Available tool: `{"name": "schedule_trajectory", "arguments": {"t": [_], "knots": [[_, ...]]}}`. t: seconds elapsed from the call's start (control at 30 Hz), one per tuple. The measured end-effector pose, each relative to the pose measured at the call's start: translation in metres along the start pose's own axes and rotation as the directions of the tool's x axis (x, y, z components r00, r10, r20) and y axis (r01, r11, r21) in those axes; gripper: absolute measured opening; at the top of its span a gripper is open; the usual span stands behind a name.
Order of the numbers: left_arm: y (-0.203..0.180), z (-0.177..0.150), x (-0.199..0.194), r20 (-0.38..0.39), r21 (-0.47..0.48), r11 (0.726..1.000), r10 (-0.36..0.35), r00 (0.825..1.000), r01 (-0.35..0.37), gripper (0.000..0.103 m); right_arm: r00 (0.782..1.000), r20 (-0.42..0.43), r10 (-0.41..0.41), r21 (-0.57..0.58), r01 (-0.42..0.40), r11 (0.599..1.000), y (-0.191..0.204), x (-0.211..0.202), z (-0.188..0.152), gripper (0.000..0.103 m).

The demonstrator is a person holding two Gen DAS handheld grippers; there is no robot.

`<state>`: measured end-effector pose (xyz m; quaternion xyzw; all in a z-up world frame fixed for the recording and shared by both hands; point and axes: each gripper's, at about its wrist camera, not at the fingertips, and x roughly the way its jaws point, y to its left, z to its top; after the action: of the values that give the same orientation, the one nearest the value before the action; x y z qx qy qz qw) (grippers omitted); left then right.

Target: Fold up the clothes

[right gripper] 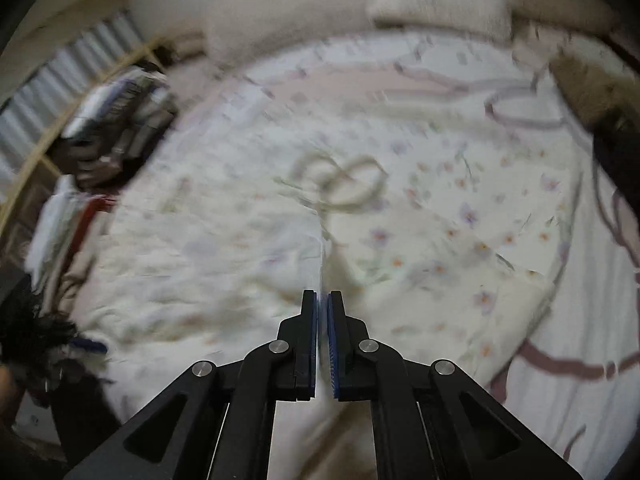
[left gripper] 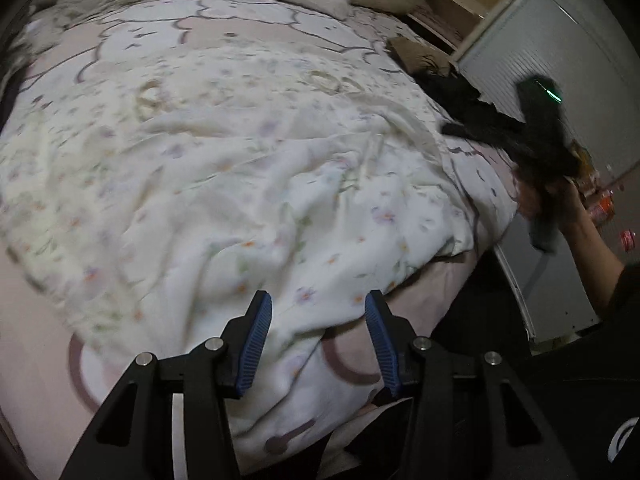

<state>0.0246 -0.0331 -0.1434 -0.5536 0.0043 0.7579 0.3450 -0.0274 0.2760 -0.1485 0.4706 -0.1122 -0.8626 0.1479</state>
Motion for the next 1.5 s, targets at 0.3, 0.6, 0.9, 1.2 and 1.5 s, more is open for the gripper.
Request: {"name": "schedule_trajectory", "arguments": {"t": [0.3, 0.6, 0.9, 1.2, 1.5], "knots": [[0.023, -0.026, 0.009, -0.082, -0.046, 0.994, 0.094, 0.992, -0.098, 0.046, 0.983, -0.182, 0.031, -0.02, -0.035, 0.999, 0.028, 0.033, -0.07, 0.005], [0.007, -0.047, -0.021, -0.026, -0.251, 0.968, -0.031, 0.999, 0.023, 0.058, 0.974, 0.03, 0.224, 0.503, -0.209, 0.839, -0.044, -0.035, -0.111, 0.097], [0.004, -0.083, 0.009, 0.012, -0.505, 0.86, -0.081, 0.997, 0.076, 0.058, 0.899, 0.103, 0.426, 0.714, -0.365, 0.598, -0.035, -0.012, -0.168, 0.096], [0.023, -0.1, 0.014, 0.274, -0.695, 0.659, -0.127, 0.953, 0.288, 0.072, 0.835, 0.248, 0.492, 0.709, -0.502, 0.495, -0.032, 0.001, -0.166, 0.085], [0.02, -0.092, 0.005, 0.414, -0.718, 0.573, -0.105, 0.904, 0.395, 0.076, 0.816, 0.305, 0.492, 0.734, -0.53, 0.424, -0.03, 0.018, -0.158, 0.079]]}}
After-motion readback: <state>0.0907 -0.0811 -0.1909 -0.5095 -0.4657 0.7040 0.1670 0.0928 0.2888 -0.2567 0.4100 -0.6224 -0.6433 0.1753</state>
